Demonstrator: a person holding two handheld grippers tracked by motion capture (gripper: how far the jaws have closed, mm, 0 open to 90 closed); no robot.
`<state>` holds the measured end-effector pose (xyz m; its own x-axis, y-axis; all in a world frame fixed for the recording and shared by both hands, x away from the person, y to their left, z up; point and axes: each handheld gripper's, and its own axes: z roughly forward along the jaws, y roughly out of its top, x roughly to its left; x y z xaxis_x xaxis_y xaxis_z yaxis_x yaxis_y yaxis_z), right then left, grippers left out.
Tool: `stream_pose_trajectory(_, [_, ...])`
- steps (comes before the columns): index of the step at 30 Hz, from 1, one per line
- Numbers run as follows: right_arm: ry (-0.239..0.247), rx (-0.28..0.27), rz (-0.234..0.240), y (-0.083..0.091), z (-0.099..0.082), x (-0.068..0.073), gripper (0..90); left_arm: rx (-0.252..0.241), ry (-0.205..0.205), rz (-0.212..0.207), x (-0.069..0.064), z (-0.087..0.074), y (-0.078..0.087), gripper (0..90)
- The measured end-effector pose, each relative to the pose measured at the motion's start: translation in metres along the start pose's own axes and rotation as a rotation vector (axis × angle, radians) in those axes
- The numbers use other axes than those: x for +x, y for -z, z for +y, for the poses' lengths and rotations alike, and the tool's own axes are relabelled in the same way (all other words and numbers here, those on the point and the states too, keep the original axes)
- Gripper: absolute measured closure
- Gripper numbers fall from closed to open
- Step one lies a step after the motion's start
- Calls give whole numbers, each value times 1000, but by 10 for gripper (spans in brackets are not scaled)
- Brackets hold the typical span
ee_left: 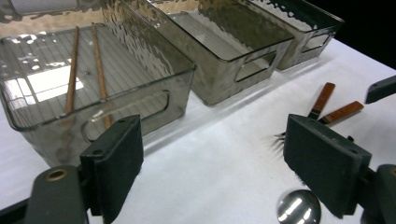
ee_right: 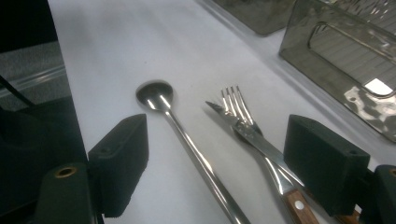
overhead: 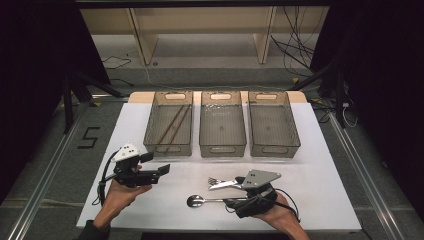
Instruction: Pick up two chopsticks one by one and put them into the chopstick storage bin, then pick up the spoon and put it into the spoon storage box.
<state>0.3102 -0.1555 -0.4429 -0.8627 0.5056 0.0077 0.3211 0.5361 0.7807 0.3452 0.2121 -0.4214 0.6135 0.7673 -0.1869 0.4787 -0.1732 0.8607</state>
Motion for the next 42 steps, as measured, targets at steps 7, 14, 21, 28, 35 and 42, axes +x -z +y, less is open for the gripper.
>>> stream_pose_trajectory(7, [26,47,22,-10,5,3,234,-36,-11,11,-8,-11,8,187])
stream_pose_trajectory(14, [38,93,29,-18,9,4,244,-59,-19,10,-12,-15,15,177])
stream_pose_trajectory(21, [77,172,72,-29,16,1,292,-81,-28,14,-16,-18,17,172])
stream_pose_trajectory(28, [127,270,117,-41,21,-1,379,-119,-28,15,-17,-23,22,168])
stream_pose_trajectory(35, [156,363,132,-51,24,1,476,-139,-20,6,-16,-28,28,164])
stream_pose_trajectory(42, [190,448,132,-60,27,2,549,-145,-26,8,-18,-32,29,162])
